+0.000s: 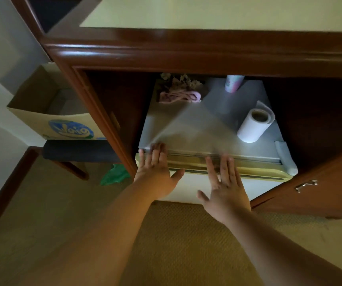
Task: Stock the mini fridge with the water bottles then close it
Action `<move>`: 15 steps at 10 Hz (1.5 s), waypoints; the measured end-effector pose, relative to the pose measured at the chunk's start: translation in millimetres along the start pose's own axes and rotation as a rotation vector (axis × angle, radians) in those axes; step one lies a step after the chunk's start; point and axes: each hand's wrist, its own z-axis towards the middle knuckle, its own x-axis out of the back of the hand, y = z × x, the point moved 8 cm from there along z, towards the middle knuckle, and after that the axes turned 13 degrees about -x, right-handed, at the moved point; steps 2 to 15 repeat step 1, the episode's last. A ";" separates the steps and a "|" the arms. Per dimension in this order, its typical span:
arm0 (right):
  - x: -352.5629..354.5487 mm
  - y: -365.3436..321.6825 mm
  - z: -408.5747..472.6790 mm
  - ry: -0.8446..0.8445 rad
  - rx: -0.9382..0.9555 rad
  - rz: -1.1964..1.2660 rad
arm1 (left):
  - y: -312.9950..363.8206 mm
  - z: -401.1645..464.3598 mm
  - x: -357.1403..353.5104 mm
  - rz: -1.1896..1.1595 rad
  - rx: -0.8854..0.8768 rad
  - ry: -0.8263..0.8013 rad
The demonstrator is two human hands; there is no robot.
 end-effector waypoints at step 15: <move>-22.3 49.7 -77.0 -0.137 -0.164 0.098 | 2.8 -83.0 -10.5 -0.261 0.015 -0.015</move>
